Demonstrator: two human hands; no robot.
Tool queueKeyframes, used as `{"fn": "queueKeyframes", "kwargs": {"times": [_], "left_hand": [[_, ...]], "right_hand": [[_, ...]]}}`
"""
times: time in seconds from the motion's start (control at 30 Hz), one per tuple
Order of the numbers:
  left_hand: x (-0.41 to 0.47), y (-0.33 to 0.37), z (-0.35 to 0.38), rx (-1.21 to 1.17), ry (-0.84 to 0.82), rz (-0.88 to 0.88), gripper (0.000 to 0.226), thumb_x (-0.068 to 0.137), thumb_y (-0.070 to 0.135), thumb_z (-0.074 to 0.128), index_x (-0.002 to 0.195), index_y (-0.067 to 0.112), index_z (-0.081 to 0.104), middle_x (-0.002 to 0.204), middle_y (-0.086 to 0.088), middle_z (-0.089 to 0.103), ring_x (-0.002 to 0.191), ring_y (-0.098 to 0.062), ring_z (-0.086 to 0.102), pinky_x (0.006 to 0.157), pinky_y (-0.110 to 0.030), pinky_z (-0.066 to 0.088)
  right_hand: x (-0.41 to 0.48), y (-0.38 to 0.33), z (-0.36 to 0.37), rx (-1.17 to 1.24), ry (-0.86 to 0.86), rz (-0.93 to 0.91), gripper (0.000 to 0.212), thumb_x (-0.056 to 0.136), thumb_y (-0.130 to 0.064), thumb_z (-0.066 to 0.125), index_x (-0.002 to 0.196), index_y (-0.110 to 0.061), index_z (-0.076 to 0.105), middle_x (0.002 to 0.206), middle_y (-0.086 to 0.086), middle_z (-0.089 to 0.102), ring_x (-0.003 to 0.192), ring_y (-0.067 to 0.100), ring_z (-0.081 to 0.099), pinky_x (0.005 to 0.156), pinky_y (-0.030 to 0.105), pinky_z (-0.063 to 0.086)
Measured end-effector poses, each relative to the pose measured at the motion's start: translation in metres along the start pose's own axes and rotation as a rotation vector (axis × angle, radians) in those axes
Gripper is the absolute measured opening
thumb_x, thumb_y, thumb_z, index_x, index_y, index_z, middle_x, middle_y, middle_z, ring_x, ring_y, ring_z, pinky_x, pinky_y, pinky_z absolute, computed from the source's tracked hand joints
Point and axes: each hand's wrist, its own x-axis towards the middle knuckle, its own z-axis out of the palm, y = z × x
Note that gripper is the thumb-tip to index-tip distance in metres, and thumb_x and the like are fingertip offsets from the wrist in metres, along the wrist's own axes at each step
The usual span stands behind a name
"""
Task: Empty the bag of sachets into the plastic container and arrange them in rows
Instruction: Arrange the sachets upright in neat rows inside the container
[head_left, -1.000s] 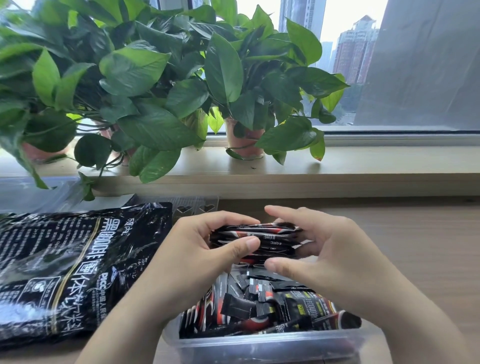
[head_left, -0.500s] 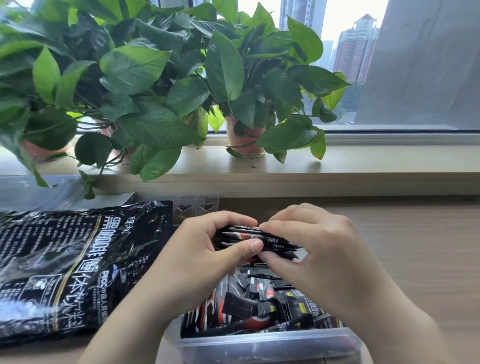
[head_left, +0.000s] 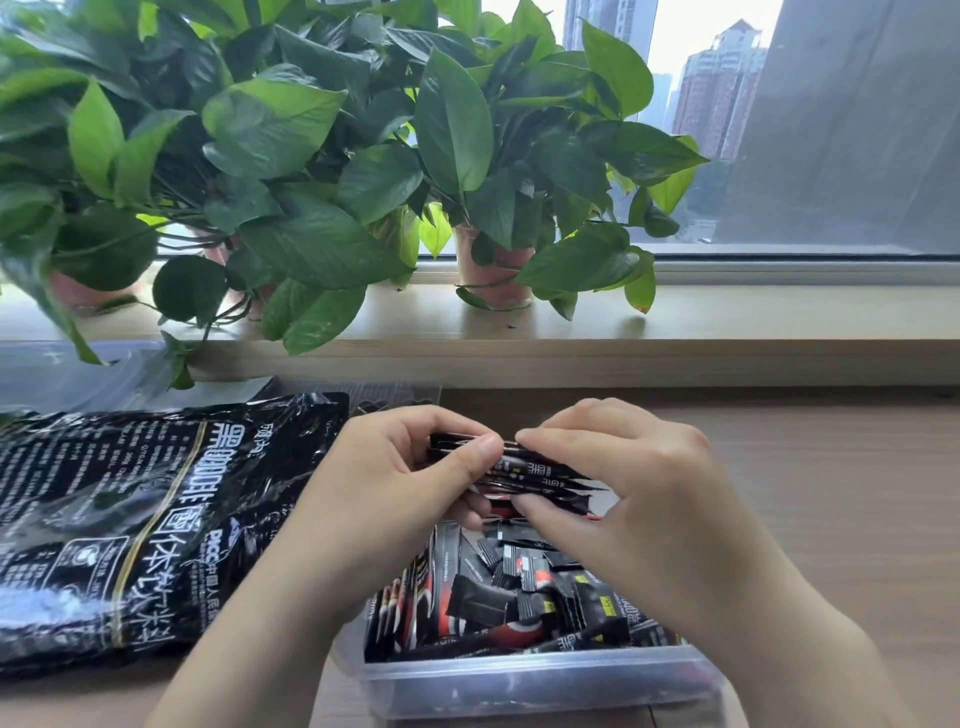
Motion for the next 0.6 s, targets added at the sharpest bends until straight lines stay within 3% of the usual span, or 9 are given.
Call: {"fn": "queueKeyframes", "kwargs": {"times": [0.17,0.4,0.6], "left_hand": [[-0.0015,0.0006,0.0,0.015,0.008,0.021,0.008,0.083,0.024,0.076,0.087,0.017,0.079,0.07,-0.01,0.074,0.055,-0.02,0.07,0.053,-0.021,0.055],[-0.0027,0.0061,0.0013,-0.044,0.003,0.02,0.03,0.078,0.04,0.069,0.087,0.012,0.077,0.075,-0.012,0.075,0.055,-0.024,0.07,0.051,-0.024,0.056],[-0.0037,0.0052,0.0021,-0.025,-0.014,0.01,0.028,0.077,0.038,0.071,0.088,0.014,0.078,0.08,-0.013,0.077,0.066,-0.023,0.075,0.059,-0.026,0.06]], "right_hand": [[0.0001,-0.004,0.0013,0.003,-0.003,0.03,0.027,0.073,-0.014,0.079,0.1,-0.013,0.079,0.091,-0.002,0.072,0.081,0.021,0.069,0.066,0.039,0.059],[0.0026,-0.0063,-0.0026,0.057,-0.008,0.077,0.022,0.069,-0.01,0.082,0.091,-0.014,0.08,0.085,-0.005,0.073,0.073,0.01,0.067,0.072,0.019,0.051],[0.002,-0.0049,-0.0037,0.048,-0.021,0.097,0.023,0.067,-0.01,0.083,0.089,-0.015,0.08,0.083,-0.007,0.072,0.072,0.007,0.065,0.07,0.016,0.049]]}}
